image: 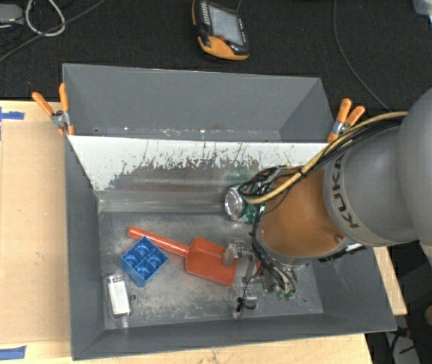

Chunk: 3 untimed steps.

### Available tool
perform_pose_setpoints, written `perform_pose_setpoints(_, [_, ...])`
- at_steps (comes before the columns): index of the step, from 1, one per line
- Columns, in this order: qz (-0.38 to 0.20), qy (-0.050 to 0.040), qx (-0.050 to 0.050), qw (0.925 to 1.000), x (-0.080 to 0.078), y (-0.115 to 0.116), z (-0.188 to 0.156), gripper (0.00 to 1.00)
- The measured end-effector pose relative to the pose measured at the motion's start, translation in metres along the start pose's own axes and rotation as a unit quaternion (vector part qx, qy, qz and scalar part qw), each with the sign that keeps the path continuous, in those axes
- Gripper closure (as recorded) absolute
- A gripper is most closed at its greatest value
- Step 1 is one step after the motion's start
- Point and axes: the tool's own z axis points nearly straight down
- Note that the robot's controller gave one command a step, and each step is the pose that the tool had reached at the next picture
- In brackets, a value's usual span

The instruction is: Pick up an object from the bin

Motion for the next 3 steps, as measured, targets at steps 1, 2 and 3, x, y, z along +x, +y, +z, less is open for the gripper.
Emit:
perform_pose_setpoints(1, [0.0,0.0,0.0,1.0,0.0,0.0,0.0,0.0])
perform_pose_setpoints(2, [-0.057,-0.0055,0.0,0.9983,0.018,0.041,-0.002,0.0])
perform_pose_setpoints(3, [-0.058,-0.0058,0.0,0.9983,0.018,0.042,-0.002,0.0])
